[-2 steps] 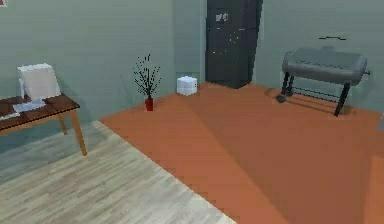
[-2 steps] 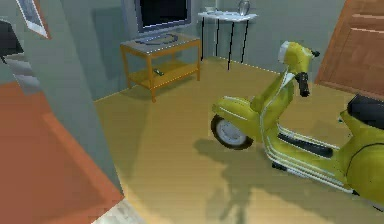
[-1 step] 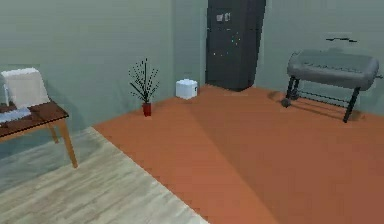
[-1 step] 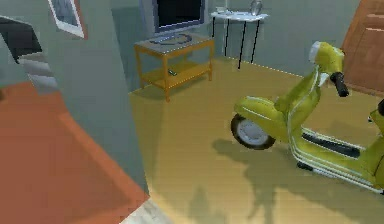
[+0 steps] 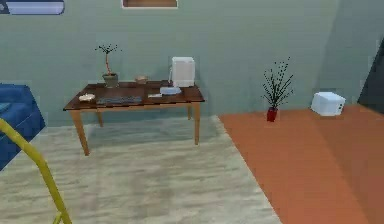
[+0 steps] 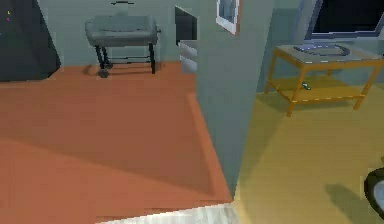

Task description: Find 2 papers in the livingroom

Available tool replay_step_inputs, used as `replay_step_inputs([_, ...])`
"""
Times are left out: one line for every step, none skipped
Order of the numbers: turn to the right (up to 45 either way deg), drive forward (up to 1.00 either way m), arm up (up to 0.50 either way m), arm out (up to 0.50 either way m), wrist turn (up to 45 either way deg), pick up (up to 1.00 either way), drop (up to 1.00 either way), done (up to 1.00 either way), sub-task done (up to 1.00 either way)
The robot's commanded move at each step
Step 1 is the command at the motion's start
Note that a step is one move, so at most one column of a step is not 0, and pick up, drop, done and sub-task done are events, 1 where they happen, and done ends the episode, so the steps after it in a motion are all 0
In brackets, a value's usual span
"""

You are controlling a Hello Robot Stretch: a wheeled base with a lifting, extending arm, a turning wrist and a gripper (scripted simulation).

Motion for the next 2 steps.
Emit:
replay_step_inputs([0.0,1.0,0.0,0.0,0.0,0.0,0.0,0.0,0.0])
replay_step_inputs([-18.0,0.0,0.0,0.0,0.0,0.0,0.0,0.0,0.0])
